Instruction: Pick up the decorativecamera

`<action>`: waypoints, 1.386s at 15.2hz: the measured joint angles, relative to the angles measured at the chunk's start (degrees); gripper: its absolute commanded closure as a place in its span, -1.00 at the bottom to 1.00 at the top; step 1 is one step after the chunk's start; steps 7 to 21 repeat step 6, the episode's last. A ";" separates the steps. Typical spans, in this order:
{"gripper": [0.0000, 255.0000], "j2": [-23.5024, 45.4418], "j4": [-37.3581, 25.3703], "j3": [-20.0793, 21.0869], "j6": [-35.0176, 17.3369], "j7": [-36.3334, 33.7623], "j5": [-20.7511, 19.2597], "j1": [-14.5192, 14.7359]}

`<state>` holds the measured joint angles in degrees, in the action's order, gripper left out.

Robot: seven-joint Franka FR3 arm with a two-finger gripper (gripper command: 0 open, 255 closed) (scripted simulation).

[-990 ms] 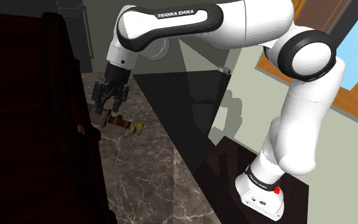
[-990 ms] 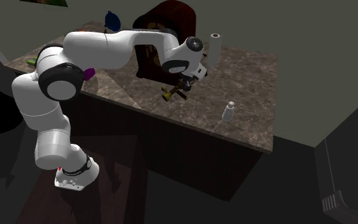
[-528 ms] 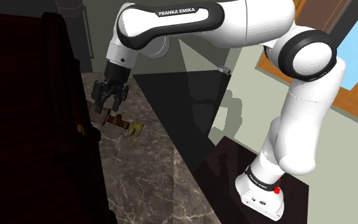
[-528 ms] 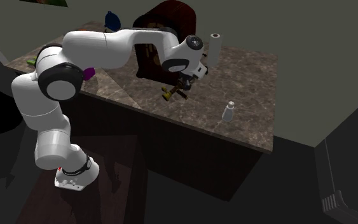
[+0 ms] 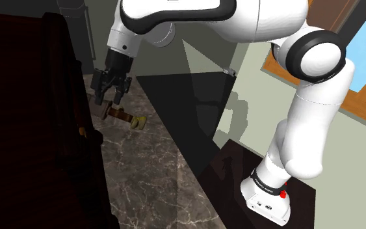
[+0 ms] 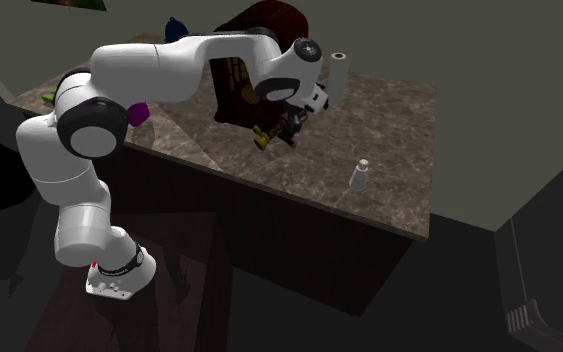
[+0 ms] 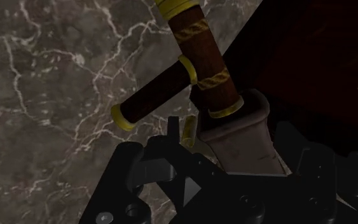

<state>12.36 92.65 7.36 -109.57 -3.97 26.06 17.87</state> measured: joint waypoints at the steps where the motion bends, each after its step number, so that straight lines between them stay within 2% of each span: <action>1: 1.00 0.04 -0.73 -0.01 0.62 -0.31 -0.11 -0.01; 6: 1.00 -0.14 -3.84 -0.07 3.65 -1.81 -0.57 -0.04; 21: 1.00 -0.14 -3.84 -0.07 3.65 -1.81 -0.57 -0.04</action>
